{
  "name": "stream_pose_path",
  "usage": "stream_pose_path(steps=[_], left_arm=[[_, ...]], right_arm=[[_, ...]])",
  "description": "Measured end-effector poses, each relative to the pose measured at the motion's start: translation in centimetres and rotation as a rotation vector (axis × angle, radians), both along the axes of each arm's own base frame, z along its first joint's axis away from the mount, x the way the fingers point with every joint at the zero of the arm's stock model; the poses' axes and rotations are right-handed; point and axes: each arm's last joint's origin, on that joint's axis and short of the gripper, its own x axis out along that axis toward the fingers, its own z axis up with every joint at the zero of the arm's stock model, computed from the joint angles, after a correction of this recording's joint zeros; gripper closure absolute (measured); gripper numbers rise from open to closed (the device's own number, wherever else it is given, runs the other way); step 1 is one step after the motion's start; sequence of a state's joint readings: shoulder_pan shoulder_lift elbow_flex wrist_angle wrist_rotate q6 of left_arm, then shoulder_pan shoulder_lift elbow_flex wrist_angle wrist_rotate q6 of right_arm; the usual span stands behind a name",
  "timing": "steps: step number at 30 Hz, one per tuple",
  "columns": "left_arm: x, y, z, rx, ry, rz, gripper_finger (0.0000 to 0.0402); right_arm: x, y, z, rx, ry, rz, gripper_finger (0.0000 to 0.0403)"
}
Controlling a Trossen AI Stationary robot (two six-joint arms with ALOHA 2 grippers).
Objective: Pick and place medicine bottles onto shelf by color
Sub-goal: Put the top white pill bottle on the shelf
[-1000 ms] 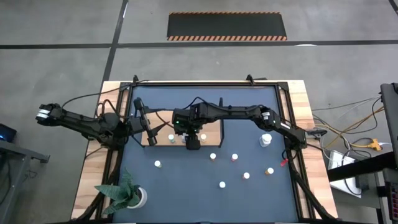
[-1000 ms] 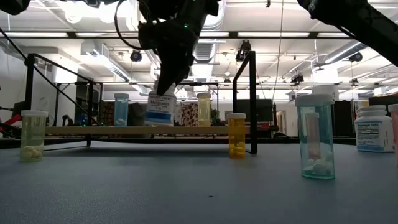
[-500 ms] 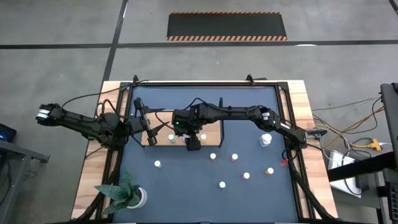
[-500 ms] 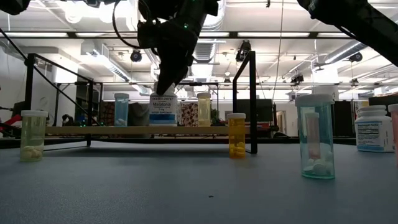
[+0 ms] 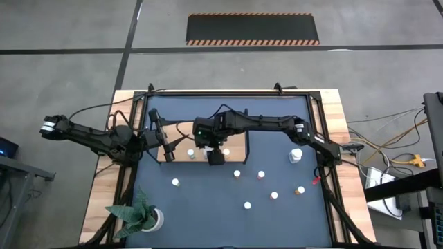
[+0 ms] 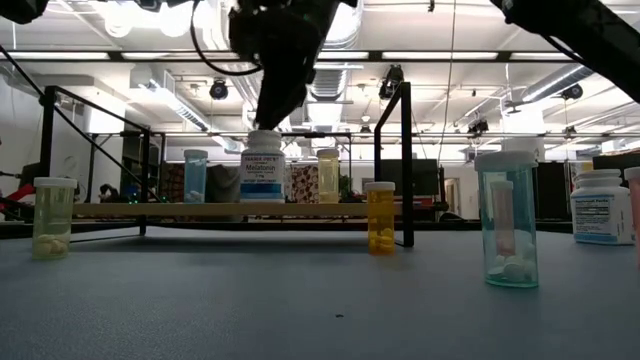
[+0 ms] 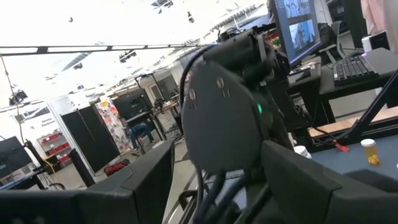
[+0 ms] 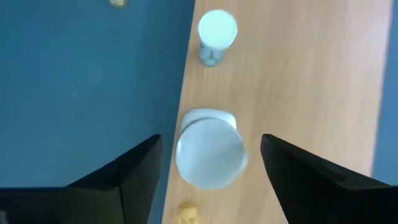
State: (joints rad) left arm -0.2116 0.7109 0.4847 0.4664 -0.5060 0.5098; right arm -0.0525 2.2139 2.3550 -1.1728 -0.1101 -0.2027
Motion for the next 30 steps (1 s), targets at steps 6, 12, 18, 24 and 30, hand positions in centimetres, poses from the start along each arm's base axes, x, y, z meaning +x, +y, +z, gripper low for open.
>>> stream_pose_path(steps=[6, 12, 18, 24, 30], left_arm=[[0.0, 0.0, 0.0, 0.000, 0.001, -0.001, 0.0175], [0.0, 0.0, 0.0, 0.001, 0.004, 0.000, 0.0175], [0.0, 0.0, 0.0, 0.001, 0.005, 0.000, 0.0175], [0.0, 0.0, -0.1, 0.001, 0.005, 0.000, 0.0175], [0.0, 0.0, 0.0, 0.001, 0.004, 0.000, 0.0175]], right_arm=[[-1.2, -0.3, 1.5, -0.031, 0.017, -0.013, 0.0195], [-1.4, -1.3, 0.7, -0.084, 0.076, -0.049, 0.0271], [-0.9, -1.5, -0.8, -0.079, 0.111, -0.039, 0.0343], [-0.6, -1.2, -1.8, -0.081, 0.140, -0.022, 0.0388], [-0.6, -0.8, -1.7, -0.073, 0.136, -0.017, 0.0394]])
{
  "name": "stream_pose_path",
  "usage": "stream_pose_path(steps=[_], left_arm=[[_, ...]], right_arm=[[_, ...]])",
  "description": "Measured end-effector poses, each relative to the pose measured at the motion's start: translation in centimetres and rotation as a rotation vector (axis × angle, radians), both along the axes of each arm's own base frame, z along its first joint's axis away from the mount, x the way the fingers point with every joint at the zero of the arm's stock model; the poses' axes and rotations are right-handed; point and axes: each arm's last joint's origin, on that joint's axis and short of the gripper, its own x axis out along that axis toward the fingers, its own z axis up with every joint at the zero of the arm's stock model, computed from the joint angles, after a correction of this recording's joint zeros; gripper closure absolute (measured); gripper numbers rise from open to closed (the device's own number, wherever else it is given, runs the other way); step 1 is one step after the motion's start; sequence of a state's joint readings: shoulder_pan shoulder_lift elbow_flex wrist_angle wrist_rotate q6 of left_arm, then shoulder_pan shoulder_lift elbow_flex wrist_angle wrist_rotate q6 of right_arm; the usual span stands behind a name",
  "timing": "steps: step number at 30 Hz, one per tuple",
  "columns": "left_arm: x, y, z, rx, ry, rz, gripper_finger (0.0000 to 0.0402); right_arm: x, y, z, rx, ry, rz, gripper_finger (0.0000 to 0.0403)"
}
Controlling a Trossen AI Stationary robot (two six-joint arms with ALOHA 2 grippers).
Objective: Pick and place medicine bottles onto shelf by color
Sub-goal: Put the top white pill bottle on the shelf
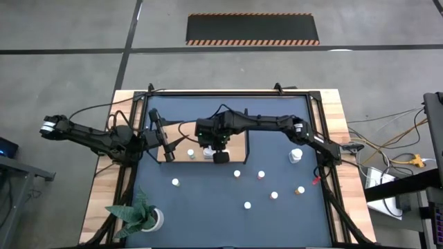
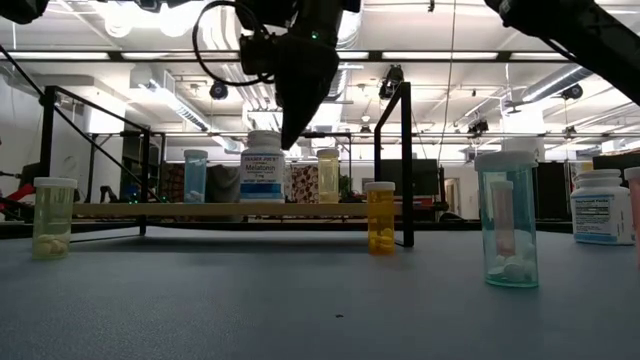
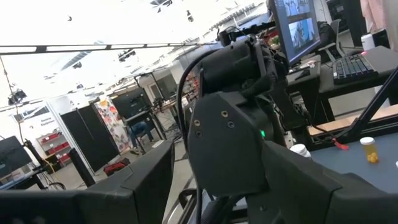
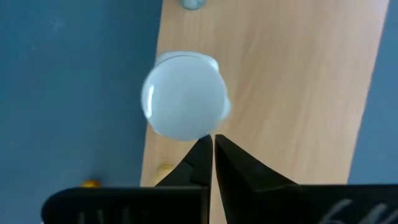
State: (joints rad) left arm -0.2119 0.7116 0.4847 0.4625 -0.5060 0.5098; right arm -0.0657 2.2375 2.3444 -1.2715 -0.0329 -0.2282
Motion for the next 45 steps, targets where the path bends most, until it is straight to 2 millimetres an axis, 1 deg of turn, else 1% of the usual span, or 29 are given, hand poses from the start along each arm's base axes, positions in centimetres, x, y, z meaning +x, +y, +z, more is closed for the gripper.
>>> stream_pose_path(steps=[12, 32, 45], left_arm=[[0.00, 0.01, 0.00, 0.000, 0.000, 0.000, 0.0175], [0.00, 0.00, 0.01, 0.000, -0.001, 0.000, 0.0175], [0.00, 0.00, 0.01, 0.000, -0.001, 0.000, 0.0175]], right_arm=[[0.07, 0.43, 0.01, 0.004, -0.004, 0.001, 0.0394], [0.14, 0.44, 0.06, 0.009, -0.013, -0.016, 0.0394], [0.16, 1.01, 0.07, 0.029, -0.014, -0.008, 0.0394]])
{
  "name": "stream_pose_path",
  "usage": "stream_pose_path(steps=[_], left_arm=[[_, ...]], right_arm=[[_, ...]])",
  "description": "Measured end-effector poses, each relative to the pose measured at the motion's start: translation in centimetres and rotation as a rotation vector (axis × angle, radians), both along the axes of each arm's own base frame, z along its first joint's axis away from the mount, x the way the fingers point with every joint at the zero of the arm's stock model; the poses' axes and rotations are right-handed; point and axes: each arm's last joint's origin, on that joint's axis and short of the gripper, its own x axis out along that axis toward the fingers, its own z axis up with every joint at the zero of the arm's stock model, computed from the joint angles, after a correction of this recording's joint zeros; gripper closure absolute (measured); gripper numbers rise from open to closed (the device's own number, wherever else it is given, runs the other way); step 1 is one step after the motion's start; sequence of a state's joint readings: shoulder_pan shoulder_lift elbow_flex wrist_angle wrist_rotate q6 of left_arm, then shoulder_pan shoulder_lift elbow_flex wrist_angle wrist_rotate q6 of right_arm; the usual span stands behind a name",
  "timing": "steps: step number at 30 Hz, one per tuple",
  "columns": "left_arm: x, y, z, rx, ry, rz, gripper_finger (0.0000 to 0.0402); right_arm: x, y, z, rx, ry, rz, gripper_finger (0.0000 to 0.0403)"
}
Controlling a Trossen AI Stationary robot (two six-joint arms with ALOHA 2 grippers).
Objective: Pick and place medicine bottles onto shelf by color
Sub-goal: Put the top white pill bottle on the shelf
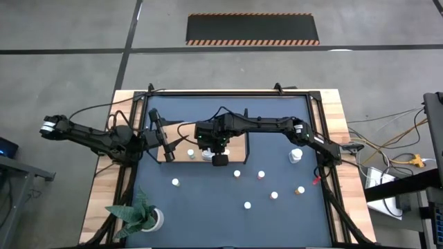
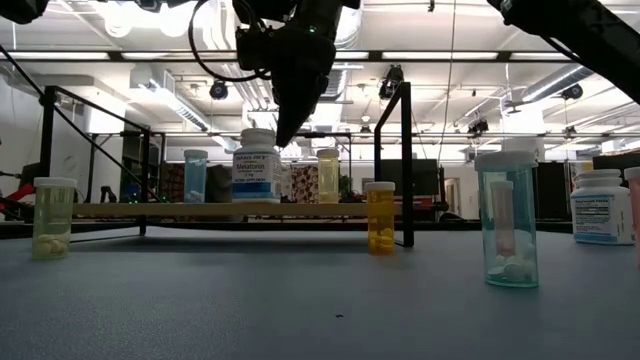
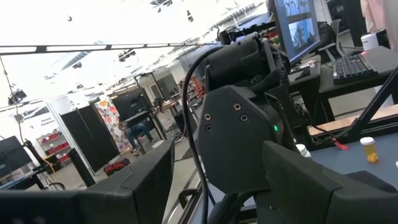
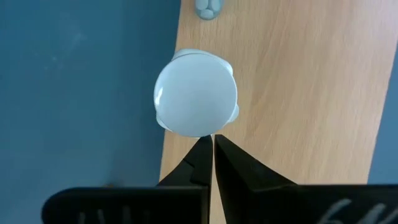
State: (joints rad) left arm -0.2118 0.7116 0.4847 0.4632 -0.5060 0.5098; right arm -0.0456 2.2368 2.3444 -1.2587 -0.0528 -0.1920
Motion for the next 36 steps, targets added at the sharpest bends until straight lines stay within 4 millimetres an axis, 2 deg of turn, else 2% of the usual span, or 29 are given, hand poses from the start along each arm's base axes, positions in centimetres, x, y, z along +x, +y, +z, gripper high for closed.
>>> stream_pose_path(steps=[4, 8, 14, 23, 29, 36], left_arm=[[0.0, 0.0, 0.0, 0.000, 0.001, 0.000, 0.0175], [0.0, 0.0, 0.0, 0.000, 0.000, 0.000, 0.0175], [0.0, 0.0, 0.0, 0.000, -0.001, -0.001, 0.0175], [0.0, 0.0, 0.0, 0.000, -0.001, 0.000, 0.0175], [0.0, 0.0, 0.0, 0.000, 0.000, 0.000, 0.0175], [0.0, 0.0, 0.0, 0.001, 0.000, 0.000, 0.0175]], right_arm=[[-0.3, 0.0, 0.3, 0.001, 0.010, -0.001, 0.0394], [-1.2, 0.1, 1.6, 0.008, 0.018, -0.020, 0.0394], [-1.2, 1.8, 2.3, 0.072, -0.012, 0.018, 0.0394], [-0.2, 4.1, 0.5, 0.070, -0.066, 0.035, 0.0394], [0.0, 3.8, -1.3, -0.010, -0.051, -0.006, 0.0394], [0.0, 3.7, -1.3, -0.026, -0.052, -0.014, 0.0394]])
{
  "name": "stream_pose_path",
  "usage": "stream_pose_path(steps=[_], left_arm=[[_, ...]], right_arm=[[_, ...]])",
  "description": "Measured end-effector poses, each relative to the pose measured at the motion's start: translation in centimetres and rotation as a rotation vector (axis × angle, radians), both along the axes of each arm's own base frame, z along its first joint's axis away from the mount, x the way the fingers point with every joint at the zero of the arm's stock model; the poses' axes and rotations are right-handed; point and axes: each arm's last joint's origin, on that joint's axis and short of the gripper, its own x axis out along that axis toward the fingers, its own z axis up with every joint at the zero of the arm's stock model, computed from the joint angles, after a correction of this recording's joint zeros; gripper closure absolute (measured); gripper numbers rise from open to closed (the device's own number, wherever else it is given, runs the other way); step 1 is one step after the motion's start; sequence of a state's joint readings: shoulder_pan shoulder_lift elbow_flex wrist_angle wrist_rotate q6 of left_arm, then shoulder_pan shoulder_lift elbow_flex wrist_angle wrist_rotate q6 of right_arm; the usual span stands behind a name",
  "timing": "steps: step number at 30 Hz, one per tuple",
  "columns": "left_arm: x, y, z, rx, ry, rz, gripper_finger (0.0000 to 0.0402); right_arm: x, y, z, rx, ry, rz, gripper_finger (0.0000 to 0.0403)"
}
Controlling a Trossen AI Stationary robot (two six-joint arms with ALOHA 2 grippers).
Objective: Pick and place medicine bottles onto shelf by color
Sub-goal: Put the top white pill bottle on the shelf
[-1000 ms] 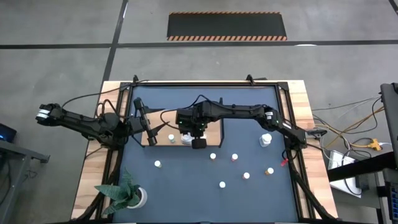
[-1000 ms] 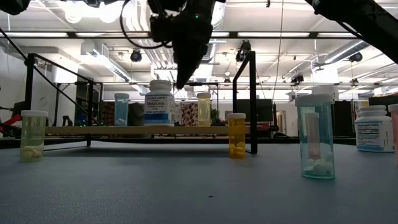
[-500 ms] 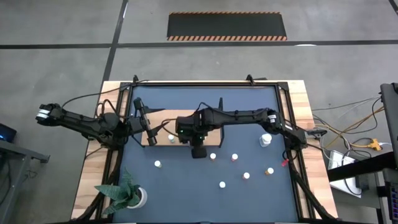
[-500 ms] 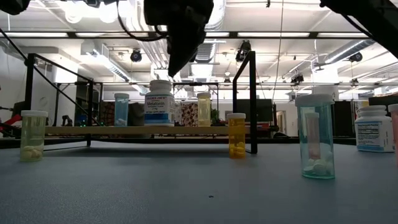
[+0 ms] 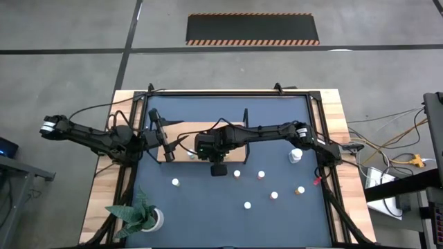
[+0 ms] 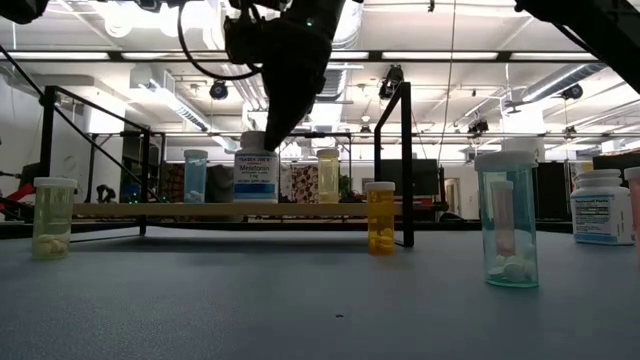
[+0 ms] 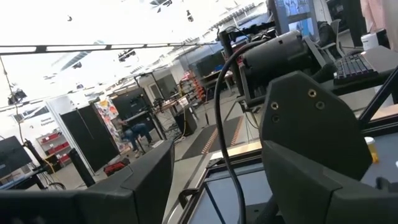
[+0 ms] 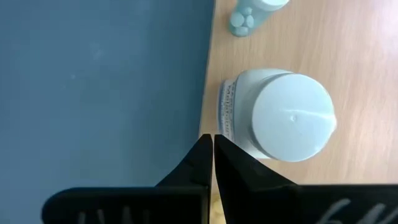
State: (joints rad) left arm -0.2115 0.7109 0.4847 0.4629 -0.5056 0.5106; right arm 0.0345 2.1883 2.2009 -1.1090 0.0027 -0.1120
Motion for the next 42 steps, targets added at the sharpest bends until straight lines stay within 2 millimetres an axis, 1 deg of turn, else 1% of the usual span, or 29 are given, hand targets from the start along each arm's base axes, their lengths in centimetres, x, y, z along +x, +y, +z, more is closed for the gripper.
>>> stream_pose_path(steps=[4, 6, 8, 11, 14, 16, 18, 20, 22, 28, 31, 33, 35, 37, 39, 42], left_arm=[[0.0, 0.0, 0.0, 0.000, 0.000, 0.000, 0.0175], [0.0, 0.0, 0.0, 0.000, 0.000, 0.000, 0.0175], [0.0, 0.0, 0.0, 0.000, 0.003, 0.000, 0.0175], [0.4, -0.1, -0.4, -0.021, 0.028, -0.006, 0.0175], [1.2, -0.3, -1.2, -0.028, 0.073, -0.008, 0.0176], [1.9, -0.4, -1.2, -0.034, 0.094, -0.009, 0.0180], [2.7, -0.6, -1.0, -0.050, 0.114, -0.011, 0.0188], [3.3, -0.7, -0.8, -0.062, 0.145, -0.013, 0.0196], [4.0, -0.8, -0.5, -0.079, 0.176, -0.014, 0.0203], [5.5, -1.2, 0.1, -0.138, 0.189, -0.019, 0.0208], [6.2, -1.3, 0.3, -0.180, 0.190, -0.022, 0.0208], [6.7, -1.4, 0.5, -0.198, 0.222, -0.016, 0.0208], [7.3, -1.2, 0.7, -0.233, 0.302, 0.006, 0.0208], [7.9, -0.9, 0.9, -0.280, 0.419, 0.049, 0.0208], [8.5, -0.3, 1.0, -0.317, 0.552, 0.105, 0.0211], [9.5, 0.8, 0.8, -0.349, 0.741, 0.155, 0.0228]], right_arm=[[-0.1, 0.0, 0.1, -0.002, 0.002, 0.006, 0.0394], [-0.5, 0.0, 0.4, -0.008, 0.028, 0.019, 0.0394], [-1.2, -0.2, 1.2, -0.011, 0.051, 0.023, 0.0394], [-2.4, -0.5, 3.5, -0.008, 0.029, 0.015, 0.0394], [-4.0, -0.5, 6.5, -0.011, -0.036, 0.019, 0.0394], [-5.4, -0.3, 8.6, -0.008, -0.082, 0.020, 0.0394], [-7.0, -0.1, 10.3, -0.003, -0.123, 0.019, 0.0394], [-8.7, 0.1, 11.3, -0.001, -0.162, 0.025, 0.0394], [-10.4, 0.4, 11.9, 0.002, -0.203, 0.030, 0.0394], [-16.2, 1.7, 12.5, 0.033, -0.365, 0.020, 0.0394], [-18.8, 2.3, 12.1, 0.019, -0.434, 0.019, 0.0394], [-20.3, 2.7, 11.5, 0.011, -0.472, 0.029, 0.0394], [-21.6, 3.0, 11.3, 0.006, -0.525, 0.048, 0.0394], [-22.7, 3.2, 11.1, -0.001, -0.580, 0.059, 0.0394], [-23.5, 3.3, 10.8, -0.010, -0.624, 0.077, 0.0394], [-24.5, 3.6, 10.2, -0.008, -0.672, 0.100, 0.0394]])
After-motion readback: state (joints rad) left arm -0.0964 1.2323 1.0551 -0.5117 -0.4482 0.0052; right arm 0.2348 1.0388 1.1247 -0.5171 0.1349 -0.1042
